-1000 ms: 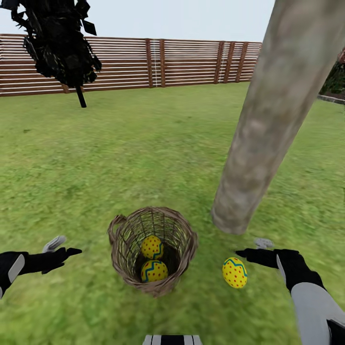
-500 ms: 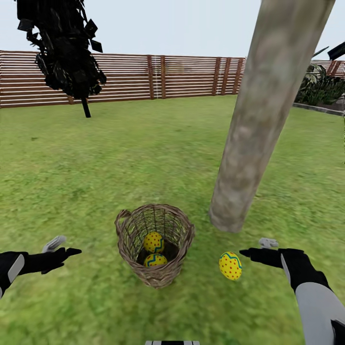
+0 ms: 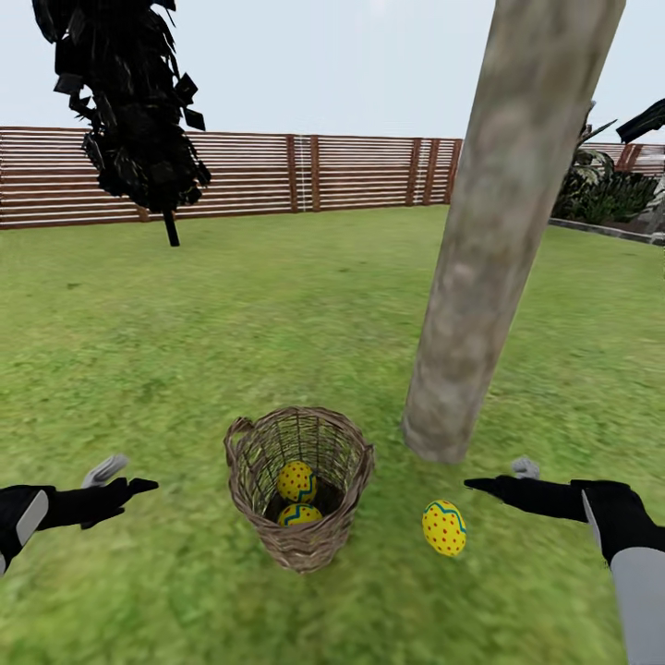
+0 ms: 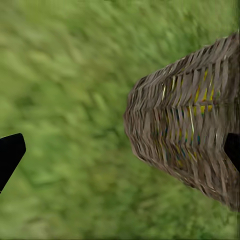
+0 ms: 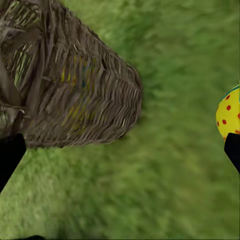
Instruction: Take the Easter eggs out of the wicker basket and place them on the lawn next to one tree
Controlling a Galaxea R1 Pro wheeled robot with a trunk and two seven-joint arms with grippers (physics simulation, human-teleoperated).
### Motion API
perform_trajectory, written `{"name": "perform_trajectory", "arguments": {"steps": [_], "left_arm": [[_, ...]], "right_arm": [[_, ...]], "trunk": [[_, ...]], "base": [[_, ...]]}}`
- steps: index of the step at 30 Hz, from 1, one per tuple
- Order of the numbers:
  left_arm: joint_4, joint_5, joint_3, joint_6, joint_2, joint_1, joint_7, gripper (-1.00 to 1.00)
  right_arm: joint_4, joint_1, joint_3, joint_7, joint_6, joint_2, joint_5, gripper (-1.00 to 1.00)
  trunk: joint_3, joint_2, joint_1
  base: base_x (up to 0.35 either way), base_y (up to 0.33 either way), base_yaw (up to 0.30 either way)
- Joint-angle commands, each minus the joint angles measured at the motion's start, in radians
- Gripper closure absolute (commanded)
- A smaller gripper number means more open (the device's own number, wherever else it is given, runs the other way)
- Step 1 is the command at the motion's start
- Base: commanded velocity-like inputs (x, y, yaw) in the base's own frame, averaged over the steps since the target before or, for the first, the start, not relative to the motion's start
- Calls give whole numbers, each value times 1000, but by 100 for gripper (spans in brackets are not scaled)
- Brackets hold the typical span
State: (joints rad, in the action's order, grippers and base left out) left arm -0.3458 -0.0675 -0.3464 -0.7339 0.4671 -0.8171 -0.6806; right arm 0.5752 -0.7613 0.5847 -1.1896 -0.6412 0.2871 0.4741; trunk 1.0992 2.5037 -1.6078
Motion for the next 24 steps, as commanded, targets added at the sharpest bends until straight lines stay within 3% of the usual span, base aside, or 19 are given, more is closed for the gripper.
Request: {"name": "perform_trajectory", "arguments": {"steps": [1, 3, 4, 6, 10, 17, 21, 24], "left_arm": [[0, -6, -1, -8, -2, -1, 1, -100], [1, -6, -1, -8, -3, -1, 1, -100], [2, -6, 0, -9, -4, -1, 2, -100], [2, -5, 1, -9, -5, -1, 3, -100], [7, -5, 1, -7, -7, -1, 4, -100], [11, -5, 1, -7, -7, -1, 4, -100], [11, -5, 1, -2, -7, -1, 5, -100], [12, -5, 1, 0, -7, -1, 5, -100]], "right_arm": [[-3, -1, 37, -60, -7, 2, 8, -100], [-2, 0, 80, -97, -6, 4, 8, -100], [2, 0, 129, -121, -5, 13, 8, -100], [3, 0, 154, -148, -5, 25, 7, -100], [-7, 4, 165, -236, -5, 23, 7, -100], [-7, 5, 166, -266, -5, 19, 11, -100], [-8, 5, 165, -334, -5, 18, 14, -100], [-8, 6, 164, -347, -5, 17, 16, -100]], "trunk": [[-3, 0, 1], [-11, 0, 1], [-15, -1, 2], [-22, -1, 3], [-38, -2, 5], [-65, -4, 8], [-77, -31, 23], [-84, -45, 31]], "base": [[0, 0, 0], [0, 0, 0], [0, 0, 0], [0, 0, 0], [0, 0, 0], [0, 0, 0], [0, 0, 0], [0, 0, 0]]}}
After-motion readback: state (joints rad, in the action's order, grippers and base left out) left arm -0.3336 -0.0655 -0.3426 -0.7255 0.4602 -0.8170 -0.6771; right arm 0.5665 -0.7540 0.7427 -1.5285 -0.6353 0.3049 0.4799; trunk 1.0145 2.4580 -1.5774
